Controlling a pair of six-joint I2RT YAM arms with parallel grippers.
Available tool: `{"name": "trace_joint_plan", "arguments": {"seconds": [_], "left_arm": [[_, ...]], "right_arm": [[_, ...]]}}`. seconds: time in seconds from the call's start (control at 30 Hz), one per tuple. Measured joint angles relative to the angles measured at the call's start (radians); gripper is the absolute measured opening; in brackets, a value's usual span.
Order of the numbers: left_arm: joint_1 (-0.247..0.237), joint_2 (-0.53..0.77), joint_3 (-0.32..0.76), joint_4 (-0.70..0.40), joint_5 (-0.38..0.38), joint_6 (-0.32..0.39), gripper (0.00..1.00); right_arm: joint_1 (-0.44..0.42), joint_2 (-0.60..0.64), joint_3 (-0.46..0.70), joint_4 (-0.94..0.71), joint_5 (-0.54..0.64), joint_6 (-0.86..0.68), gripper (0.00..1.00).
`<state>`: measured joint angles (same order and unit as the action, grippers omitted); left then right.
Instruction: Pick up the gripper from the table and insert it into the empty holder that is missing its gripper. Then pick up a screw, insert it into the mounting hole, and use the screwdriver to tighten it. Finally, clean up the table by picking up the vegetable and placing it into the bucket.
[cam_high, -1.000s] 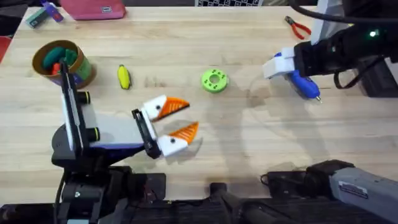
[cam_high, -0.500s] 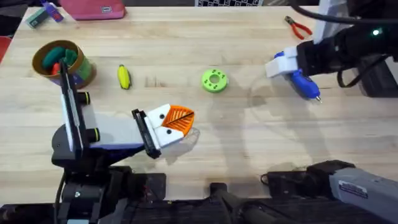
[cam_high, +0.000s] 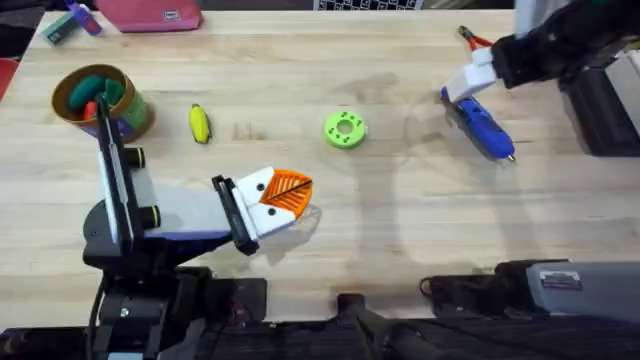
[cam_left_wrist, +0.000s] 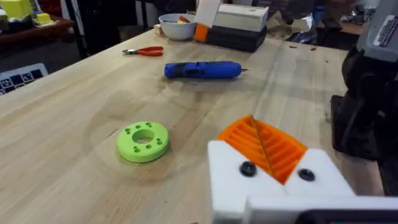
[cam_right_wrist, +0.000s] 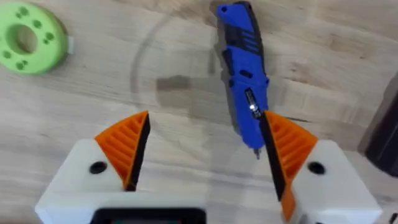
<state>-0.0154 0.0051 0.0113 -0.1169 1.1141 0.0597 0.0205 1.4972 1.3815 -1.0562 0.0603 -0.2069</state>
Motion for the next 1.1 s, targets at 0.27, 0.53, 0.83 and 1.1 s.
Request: {"name": "trace_joint_plan", "arguments": {"seconds": [0.27, 0.53, 0.83, 1.1], "left_arm": [[0.000, 0.000, 0.000, 0.000, 0.000, 0.000, 0.017], [0.000, 0.000, 0.000, 0.000, 0.000, 0.000, 0.017], [0.000, 0.000, 0.000, 0.000, 0.000, 0.000, 0.017], [0.000, 0.000, 0.000, 0.000, 0.000, 0.000, 0.017]], "right_arm": [[-0.064, 0.200, 0.000, 0.067, 0.007, -0.119, 0.990], [-0.129, 0.317, 0.000, 0.180, 0.021, -0.207, 0.992], [-0.130, 0.374, 0.000, 0.238, 0.022, -0.294, 0.994], [-0.133, 0.424, 0.000, 0.249, 0.022, -0.303, 0.988]]}}
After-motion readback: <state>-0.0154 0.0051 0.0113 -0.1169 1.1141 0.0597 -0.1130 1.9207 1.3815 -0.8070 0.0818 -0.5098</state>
